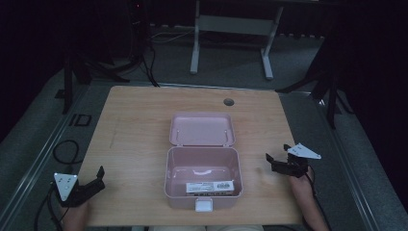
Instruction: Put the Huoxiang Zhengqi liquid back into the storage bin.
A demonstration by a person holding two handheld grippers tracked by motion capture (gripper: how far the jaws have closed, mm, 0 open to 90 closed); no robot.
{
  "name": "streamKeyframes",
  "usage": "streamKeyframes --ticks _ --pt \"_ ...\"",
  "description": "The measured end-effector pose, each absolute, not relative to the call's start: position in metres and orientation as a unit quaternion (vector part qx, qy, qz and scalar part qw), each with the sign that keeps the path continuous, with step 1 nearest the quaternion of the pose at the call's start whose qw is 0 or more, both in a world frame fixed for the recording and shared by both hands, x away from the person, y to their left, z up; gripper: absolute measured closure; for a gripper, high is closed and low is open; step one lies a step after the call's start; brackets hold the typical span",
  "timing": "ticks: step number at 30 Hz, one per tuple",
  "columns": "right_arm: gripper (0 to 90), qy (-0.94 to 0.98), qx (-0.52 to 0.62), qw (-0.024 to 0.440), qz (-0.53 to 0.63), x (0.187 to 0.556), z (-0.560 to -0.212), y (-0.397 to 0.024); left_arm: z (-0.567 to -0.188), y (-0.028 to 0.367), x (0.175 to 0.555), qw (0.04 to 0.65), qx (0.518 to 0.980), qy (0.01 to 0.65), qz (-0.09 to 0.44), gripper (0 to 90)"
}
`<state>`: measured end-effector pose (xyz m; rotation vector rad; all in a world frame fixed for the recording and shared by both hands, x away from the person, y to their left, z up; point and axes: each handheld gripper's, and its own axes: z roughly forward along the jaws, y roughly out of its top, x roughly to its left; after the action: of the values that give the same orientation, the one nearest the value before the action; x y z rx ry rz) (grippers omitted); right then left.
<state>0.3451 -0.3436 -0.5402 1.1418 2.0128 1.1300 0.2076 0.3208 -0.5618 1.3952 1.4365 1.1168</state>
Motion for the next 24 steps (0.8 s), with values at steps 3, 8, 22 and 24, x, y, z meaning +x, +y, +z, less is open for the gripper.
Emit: streamKeyframes --ticks 3,8,22,24 --pt "12.7 0.741 0.439 0.28 0.425 0.344 -0.544 -0.348 -0.562 0.321 0.208 0.412 0.554 0.571 0.444 1.7" --pt "12.6 0.724 0.462 0.293 0.419 0.342 -0.547 -0.354 -0.562 0.321 0.208 0.412 0.555 0.571 0.444 1.6" --pt "12.7 0.668 0.547 0.339 0.373 0.34 -0.548 -0.37 -0.562 0.321 0.207 0.412 0.555 0.57 0.444 1.6" --pt "12.7 0.669 0.55 0.343 0.364 0.34 -0.549 -0.37 -0.562 0.321 0.207 0.412 0.555 0.571 0.443 1.6"
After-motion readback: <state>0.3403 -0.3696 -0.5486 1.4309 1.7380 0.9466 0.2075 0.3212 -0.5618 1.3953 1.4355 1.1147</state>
